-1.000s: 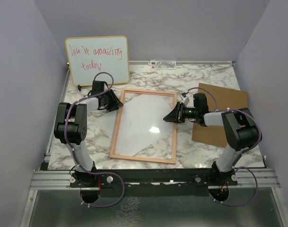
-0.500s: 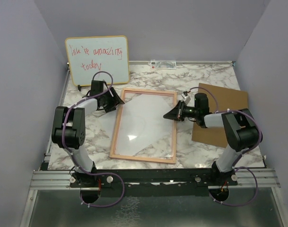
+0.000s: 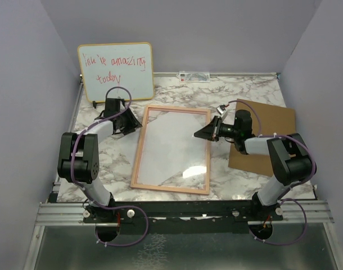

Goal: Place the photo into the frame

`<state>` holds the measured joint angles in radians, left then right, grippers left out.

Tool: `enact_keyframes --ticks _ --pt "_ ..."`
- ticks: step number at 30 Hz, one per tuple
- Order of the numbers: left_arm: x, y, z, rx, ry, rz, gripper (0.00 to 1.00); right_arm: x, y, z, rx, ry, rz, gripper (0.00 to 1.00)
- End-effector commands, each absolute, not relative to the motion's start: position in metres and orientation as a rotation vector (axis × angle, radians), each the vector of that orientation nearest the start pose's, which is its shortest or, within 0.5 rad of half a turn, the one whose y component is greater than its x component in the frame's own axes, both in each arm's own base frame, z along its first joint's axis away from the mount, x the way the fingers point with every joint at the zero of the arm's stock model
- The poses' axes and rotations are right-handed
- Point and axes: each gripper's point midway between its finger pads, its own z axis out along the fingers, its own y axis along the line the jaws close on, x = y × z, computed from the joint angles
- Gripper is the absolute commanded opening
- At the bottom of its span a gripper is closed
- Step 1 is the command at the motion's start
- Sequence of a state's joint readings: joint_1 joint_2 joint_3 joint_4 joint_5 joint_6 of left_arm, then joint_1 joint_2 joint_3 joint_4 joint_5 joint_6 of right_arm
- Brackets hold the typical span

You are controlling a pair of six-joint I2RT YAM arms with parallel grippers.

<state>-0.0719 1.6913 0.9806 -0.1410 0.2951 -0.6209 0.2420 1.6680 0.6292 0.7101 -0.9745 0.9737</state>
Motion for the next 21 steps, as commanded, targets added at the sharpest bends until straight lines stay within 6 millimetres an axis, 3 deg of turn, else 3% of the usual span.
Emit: enact_keyframes --ticks 1,10,21 --pt "0.386 -0.096 0.049 -0.558 2.465 -0.617 0.43 0.296 0.249 0.150 -0.054 2.052 1.784 0.01" --pt "0.380 -0.096 0.036 -0.563 2.511 -0.614 0.30 0.296 0.254 0.150 -0.062 2.047 1.828 0.01" --pt "0.374 -0.099 0.029 -0.559 2.537 -0.633 0.24 0.309 0.261 0.138 0.033 2.081 1.790 0.01"
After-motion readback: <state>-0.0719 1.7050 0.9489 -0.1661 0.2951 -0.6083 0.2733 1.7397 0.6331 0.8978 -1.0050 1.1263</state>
